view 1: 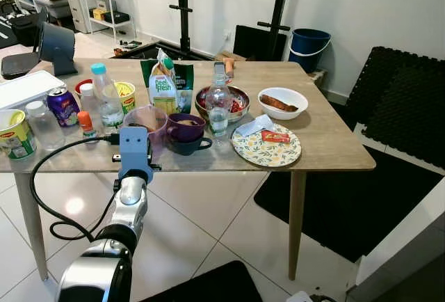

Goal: Restocking fridge

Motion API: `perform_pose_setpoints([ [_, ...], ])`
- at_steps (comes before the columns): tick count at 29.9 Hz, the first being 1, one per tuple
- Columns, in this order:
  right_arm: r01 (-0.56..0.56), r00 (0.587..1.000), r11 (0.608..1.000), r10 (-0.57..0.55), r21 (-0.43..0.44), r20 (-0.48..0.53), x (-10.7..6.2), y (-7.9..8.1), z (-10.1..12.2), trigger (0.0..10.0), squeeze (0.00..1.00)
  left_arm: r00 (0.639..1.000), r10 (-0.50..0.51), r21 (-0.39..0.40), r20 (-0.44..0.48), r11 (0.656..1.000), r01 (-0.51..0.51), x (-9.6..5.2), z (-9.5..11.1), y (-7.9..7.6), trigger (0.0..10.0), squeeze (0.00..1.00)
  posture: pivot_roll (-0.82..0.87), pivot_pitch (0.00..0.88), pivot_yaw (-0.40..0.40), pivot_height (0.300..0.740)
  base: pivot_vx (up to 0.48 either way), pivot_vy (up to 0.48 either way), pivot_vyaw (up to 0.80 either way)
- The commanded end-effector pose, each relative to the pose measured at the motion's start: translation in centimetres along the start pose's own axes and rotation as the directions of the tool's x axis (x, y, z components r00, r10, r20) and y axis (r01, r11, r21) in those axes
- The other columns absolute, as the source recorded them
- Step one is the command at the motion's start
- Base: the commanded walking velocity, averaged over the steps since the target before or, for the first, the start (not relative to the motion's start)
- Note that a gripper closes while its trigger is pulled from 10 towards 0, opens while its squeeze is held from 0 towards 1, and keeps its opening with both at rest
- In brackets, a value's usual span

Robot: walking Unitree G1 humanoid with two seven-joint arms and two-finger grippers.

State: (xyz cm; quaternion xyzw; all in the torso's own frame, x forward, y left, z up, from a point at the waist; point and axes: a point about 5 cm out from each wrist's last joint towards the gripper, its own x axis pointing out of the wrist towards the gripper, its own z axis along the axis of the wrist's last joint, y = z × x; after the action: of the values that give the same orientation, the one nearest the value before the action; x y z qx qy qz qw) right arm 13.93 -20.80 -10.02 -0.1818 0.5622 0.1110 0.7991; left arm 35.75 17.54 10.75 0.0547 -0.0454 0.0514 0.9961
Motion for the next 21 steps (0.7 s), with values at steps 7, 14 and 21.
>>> perform_pose_setpoints([
  [7, -0.001, 1.000, 1.000, 0.001, 0.007, 0.003, 0.0, 0.1, 0.0, 10.0, 0.00, 0.997, 0.070, 0.025, 0.035, 0.997, -0.071, -2.0, -1.1, -0.1, 10.0, 0.00, 0.01, 0.000, -0.019, 0.740, 0.000, 0.000, 0.00],
  [14, -0.005, 1.000, 1.000, 0.005, -0.001, 0.004, 0.0, 0.2, 0.1, 10.0, 0.00, 0.994, 0.089, 0.008, 0.065, 0.996, -0.089, -3.4, -1.2, -0.3, 10.0, 0.00, 0.02, 0.000, -0.021, 0.740, 0.000, 0.000, 0.00],
  [21, -0.009, 1.000, 1.000, 0.009, -0.013, 0.006, 0.0, 0.2, 0.2, 10.0, 0.00, 0.988, 0.103, -0.019, 0.118, 0.995, -0.101, -5.0, -0.4, -1.2, 10.0, 0.00, 0.02, 0.000, -0.016, 0.740, 0.000, 0.000, 0.00],
])
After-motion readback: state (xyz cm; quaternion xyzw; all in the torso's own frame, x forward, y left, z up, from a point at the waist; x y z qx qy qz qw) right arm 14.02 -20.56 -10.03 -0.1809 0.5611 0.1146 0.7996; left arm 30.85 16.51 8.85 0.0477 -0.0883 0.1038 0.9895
